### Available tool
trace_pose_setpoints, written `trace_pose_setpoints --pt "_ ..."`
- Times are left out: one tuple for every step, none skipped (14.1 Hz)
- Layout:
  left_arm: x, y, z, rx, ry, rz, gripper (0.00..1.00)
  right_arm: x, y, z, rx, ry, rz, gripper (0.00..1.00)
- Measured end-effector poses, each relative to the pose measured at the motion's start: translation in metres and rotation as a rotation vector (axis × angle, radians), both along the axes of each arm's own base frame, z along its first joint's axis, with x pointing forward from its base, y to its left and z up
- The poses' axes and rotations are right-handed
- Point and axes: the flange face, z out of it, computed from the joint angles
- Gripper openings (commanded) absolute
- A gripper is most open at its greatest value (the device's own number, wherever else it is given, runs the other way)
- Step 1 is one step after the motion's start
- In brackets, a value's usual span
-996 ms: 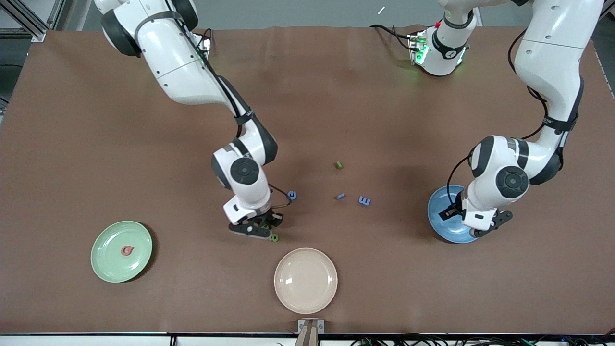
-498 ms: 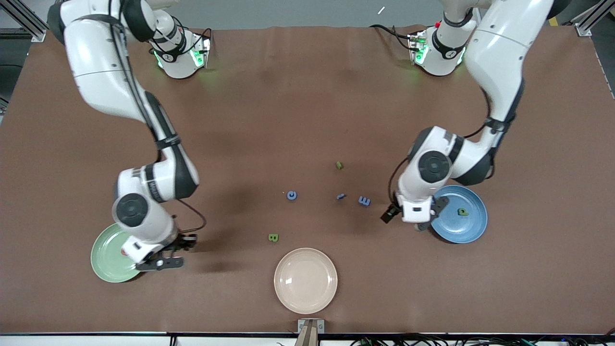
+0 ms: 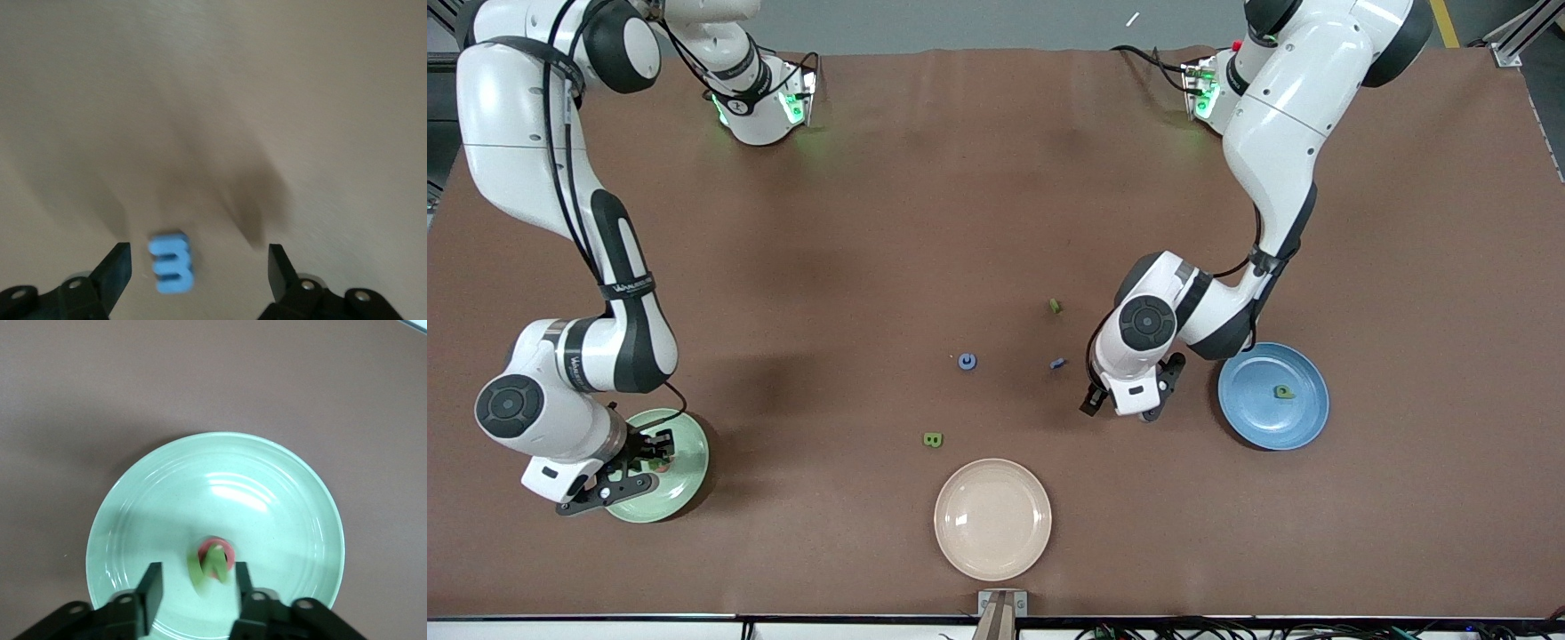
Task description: Sort upper and lower case letters into plates
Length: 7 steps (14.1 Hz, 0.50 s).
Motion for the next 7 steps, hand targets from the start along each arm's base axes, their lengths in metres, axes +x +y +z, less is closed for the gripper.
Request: trace_pose_setpoints --pt "-0.001 0.003 -0.002 0.016 0.021 0.011 0.88 0.000 0.006 0.000 0.005 0.000 0.007 1.00" --pt "-0.003 0.004 -0.003 0.027 0.034 0.026 0.80 0.001 0.014 0.000 0.012 -0.001 0.005 1.00" --pt "-0.004 0.003 -0.004 0.032 0.041 0.036 0.75 0.001 0.025 0.000 0.029 -0.002 -0.019 1.00" --pt "-0.006 0.001 -0.006 0.035 0.045 0.041 0.74 0.000 0.044 -0.001 0.058 0.005 -0.070 1.00" --pt "-0.008 -0.001 -0.008 0.037 0.049 0.044 0.67 -0.003 0.069 -0.001 0.087 0.023 -0.133 1.00" --pt "-0.010 -0.003 -0.010 0.038 0.052 0.045 0.57 -0.006 0.099 0.000 0.117 0.035 -0.201 1.00" --pt "-0.011 -0.004 -0.011 0.039 0.053 0.046 0.43 -0.010 0.132 0.004 0.149 0.041 -0.271 1.00"
